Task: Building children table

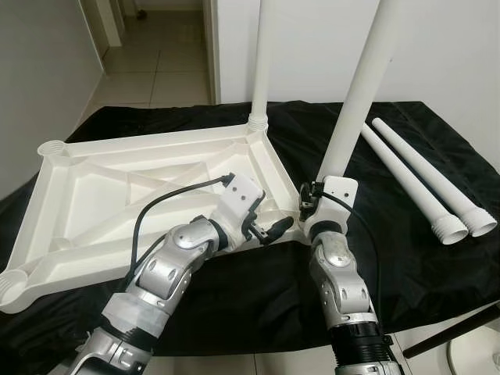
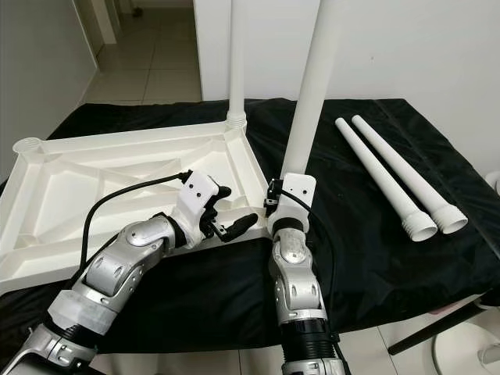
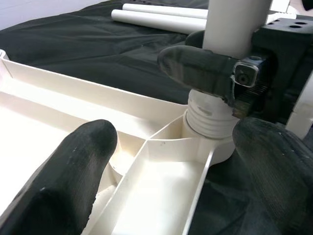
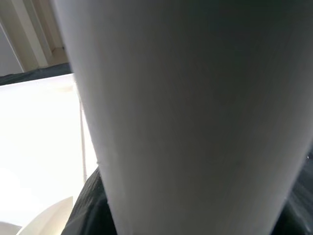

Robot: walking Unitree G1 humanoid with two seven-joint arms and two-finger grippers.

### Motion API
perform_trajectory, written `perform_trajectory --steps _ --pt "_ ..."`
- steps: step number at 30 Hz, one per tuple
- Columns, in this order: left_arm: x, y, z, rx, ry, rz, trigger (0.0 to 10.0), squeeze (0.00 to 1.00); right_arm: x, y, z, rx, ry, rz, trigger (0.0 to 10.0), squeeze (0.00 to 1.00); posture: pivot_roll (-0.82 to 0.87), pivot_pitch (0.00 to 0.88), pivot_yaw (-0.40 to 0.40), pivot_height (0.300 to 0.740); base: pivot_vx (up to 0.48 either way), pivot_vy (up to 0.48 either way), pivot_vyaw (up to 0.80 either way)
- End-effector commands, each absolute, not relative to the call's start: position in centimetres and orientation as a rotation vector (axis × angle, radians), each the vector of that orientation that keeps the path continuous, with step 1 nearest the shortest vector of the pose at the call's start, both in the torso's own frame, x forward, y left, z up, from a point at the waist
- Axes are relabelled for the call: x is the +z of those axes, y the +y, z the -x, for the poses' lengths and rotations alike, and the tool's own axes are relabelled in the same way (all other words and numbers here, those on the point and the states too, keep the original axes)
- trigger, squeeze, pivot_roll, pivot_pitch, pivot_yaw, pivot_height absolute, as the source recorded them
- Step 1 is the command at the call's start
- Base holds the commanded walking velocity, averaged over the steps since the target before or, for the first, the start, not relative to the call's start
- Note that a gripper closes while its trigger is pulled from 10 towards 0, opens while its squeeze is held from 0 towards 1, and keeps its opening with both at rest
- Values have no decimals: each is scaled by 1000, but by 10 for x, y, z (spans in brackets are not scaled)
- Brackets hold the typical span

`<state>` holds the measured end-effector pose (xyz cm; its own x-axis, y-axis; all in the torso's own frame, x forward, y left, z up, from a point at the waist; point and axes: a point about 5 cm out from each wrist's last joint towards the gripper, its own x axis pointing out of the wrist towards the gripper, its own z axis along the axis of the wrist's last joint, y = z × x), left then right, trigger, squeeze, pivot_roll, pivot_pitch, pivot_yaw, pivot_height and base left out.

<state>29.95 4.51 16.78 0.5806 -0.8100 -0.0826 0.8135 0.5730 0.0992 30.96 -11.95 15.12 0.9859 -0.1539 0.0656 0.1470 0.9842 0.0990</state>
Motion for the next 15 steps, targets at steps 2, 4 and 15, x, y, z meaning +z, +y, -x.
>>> perform_trajectory --steps 2,4,15 --pt "167 48 -305 -878 35 -137 10000 0 142 -132 -305 -219 -26 -135 10000 890 -70 0 2 740 0 0 0" --pt "167 48 -305 -878 33 -139 10000 0 143 -133 -305 -215 -34 -142 10000 1000 -70 0 2 740 0 0 0" --pt "170 47 -307 -872 33 -122 10000 0 147 -130 -305 -149 -51 -152 10000 1000 -69 0 2 740 0 0 0"
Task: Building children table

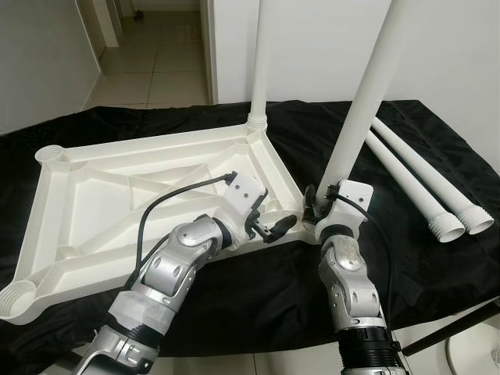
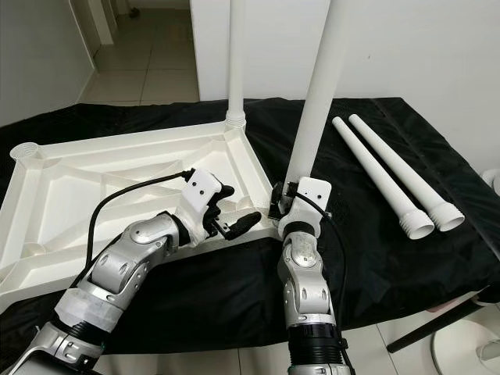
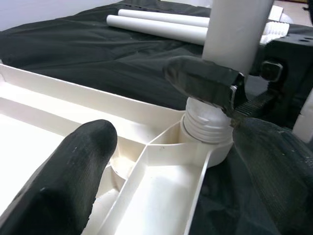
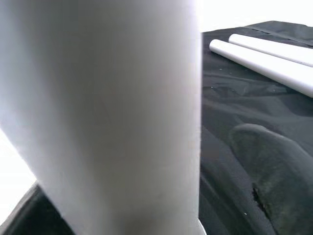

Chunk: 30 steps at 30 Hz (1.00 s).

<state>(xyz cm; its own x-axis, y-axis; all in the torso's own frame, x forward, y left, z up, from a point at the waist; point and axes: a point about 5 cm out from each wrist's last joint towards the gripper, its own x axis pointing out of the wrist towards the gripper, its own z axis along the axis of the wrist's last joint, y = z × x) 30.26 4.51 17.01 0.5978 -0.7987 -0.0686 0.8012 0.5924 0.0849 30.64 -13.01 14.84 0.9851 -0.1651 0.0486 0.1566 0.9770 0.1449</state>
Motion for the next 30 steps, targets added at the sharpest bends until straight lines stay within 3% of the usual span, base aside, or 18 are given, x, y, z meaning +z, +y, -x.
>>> perform_trajectory --steps 1,7,15,30 --pt "170 47 -307 -872 32 -122 10000 0 148 -131 -305 -136 -57 -150 10000 0 -69 0 3 740 0 0 0" --pt "170 46 -306 -883 35 -120 10000 0 148 -135 -306 -75 -52 -143 10000 0 -70 0 4 740 0 0 0" --pt "174 41 -283 -1088 22 -94 10000 0 145 -161 -316 146 -20 -26 10000 0 -69 0 7 740 0 0 0" --pt "172 41 -282 -1068 -1 -144 10000 0 149 -162 -324 446 -34 90 10000 0 -66 0 6 740 0 0 0"
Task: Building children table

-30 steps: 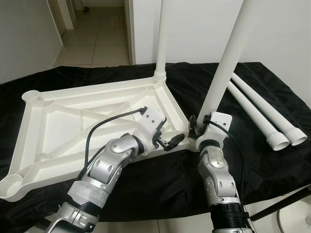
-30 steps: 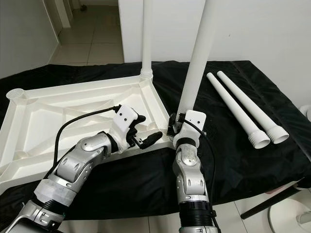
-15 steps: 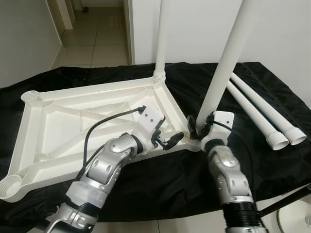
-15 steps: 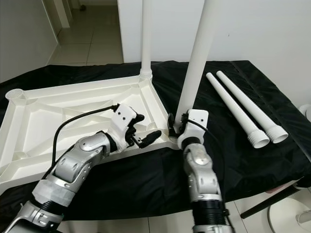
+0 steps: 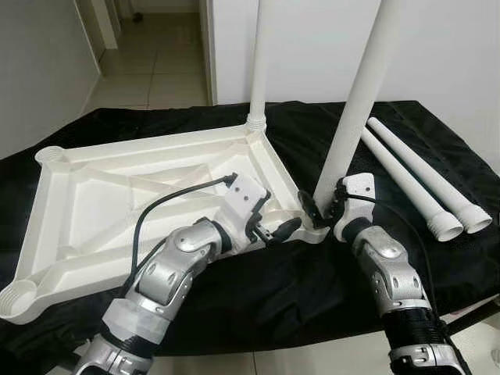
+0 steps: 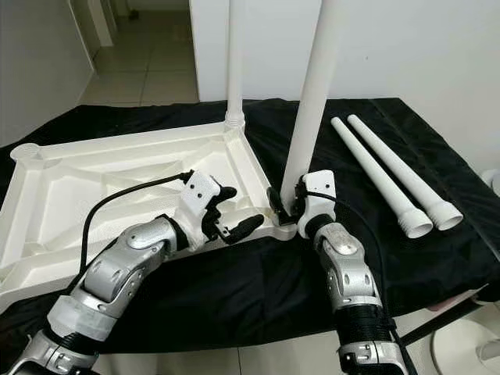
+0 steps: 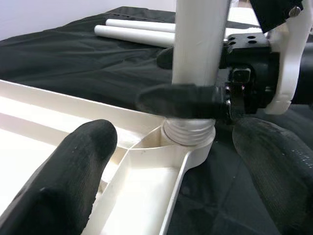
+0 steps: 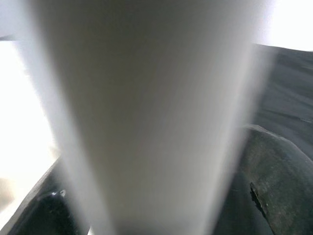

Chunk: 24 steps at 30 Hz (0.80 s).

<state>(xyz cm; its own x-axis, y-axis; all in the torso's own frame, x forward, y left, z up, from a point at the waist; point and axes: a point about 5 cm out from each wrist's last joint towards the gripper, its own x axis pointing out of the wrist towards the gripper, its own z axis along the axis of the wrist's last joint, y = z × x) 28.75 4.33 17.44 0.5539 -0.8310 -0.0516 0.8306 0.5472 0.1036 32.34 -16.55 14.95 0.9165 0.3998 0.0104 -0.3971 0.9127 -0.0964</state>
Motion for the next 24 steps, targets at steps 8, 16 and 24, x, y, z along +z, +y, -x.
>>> perform_trajectory --steps 8,16,24 --pt "168 41 -280 -1062 4 -161 10000 0 145 -164 -326 602 -7 140 9490 0 -62 5 4 740 0 0 0" --pt "168 40 -279 -1059 2 -165 10000 0 143 -173 -331 675 25 184 0 0 -57 6 2 740 0 0 0" --pt "169 40 -279 -1055 0 -168 10000 0 139 -176 -331 677 37 180 0 0 -57 6 2 740 0 0 0"
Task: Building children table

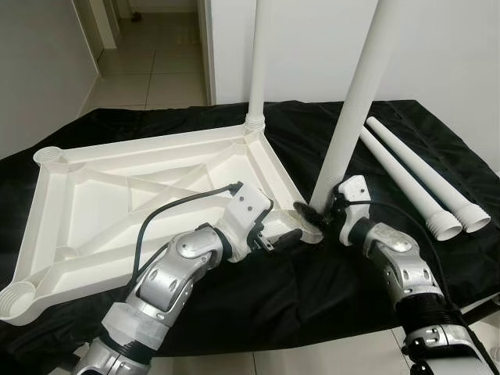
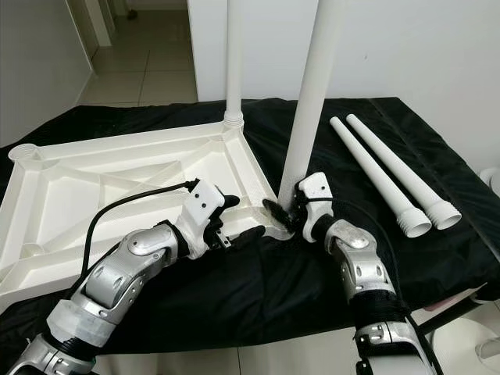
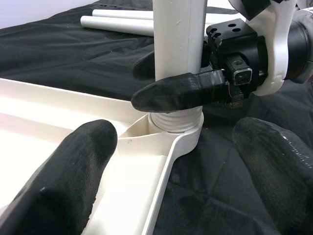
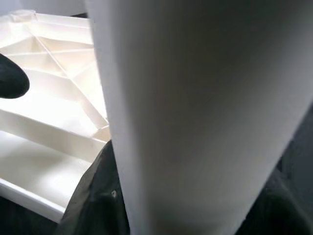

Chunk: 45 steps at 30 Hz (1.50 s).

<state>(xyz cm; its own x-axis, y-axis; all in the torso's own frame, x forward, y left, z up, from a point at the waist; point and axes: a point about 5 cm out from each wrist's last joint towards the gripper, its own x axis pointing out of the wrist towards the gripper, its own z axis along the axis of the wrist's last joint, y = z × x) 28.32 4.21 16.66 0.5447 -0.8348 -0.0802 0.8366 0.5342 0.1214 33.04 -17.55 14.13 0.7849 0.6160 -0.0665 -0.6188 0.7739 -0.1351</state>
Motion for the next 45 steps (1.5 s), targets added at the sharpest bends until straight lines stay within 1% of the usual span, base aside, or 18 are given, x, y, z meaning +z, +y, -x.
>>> perform_trajectory --steps 1,2,3,6,10,14,17,20,21,25,26,28,29,31,32,36,38,45 --pt "169 40 -279 -1055 -1 -168 10000 0 139 -176 -330 682 38 174 0 0 -56 7 1 740 0 0 0" --pt "169 41 -280 -1055 -2 -168 10000 0 138 -176 -329 669 40 166 3647 0 -59 8 4 740 0 0 0" --pt "169 41 -279 -1055 -2 -169 10000 0 137 -176 -329 663 40 159 10000 0 -61 7 6 740 0 0 0" --pt "169 41 -279 -1056 -3 -169 10000 0 136 -175 -329 643 38 140 10000 0 -62 8 6 740 0 0 0" --pt "169 40 -280 -1056 -4 -168 10000 0 134 -174 -327 521 49 107 10000 0 -67 9 11 740 0 0 0" --pt "169 40 -280 -1056 -4 -168 10000 0 134 -175 -328 495 52 103 10000 0 -67 9 11 740 0 0 0" --pt "170 39 -281 -1053 -6 -169 10000 0 134 -174 -328 347 57 42 10000 0 -70 10 10 740 0 0 0" --pt "170 39 -281 -1051 -6 -168 10000 0 134 -171 -328 284 57 8 10000 0 -70 11 8 740 0 0 0" --pt "170 39 -281 -1049 -7 -167 10000 0 135 -168 -328 228 56 -22 10000 0 -69 12 7 740 0 0 0" --pt "169 39 -281 -1044 -7 -164 10000 0 135 -159 -327 159 64 -68 10000 0 -67 12 3 740 0 0 0" --pt "169 39 -281 -1040 -7 -161 10000 0 135 -151 -326 110 68 -108 10000 0 -67 12 1 740 0 0 0" --pt "169 39 -281 -1040 -7 -161 10000 0 135 -151 -326 110 68 -108 10000 0 -67 12 1 740 0 0 0" --pt "169 39 -281 -1038 -7 -160 10000 0 135 -144 -325 36 58 -121 10000 0 -68 11 -2 740 0 0 0" --pt "169 39 -281 -1038 -7 -160 10000 0 135 -144 -325 36 58 -121 10000 0 -68 11 -2 740 0 0 0" --pt "169 39 -281 -1035 -7 -157 10000 0 135 -137 -324 -30 53 -150 10000 0 -67 12 -4 740 0 0 0" --pt "169 39 -281 -1033 -8 -156 10000 0 136 -133 -323 -82 43 -159 10000 0 -66 11 -5 740 0 0 0" --pt "169 39 -281 -1025 -9 -153 10000 0 139 -128 -319 -165 12 -169 10000 0 -67 12 -9 740 0 0 0" --pt "169 38 -281 -1022 -12 -150 10000 0 144 -133 -317 -166 -10 -173 10000 0 -72 12 -5 740 0 0 0"
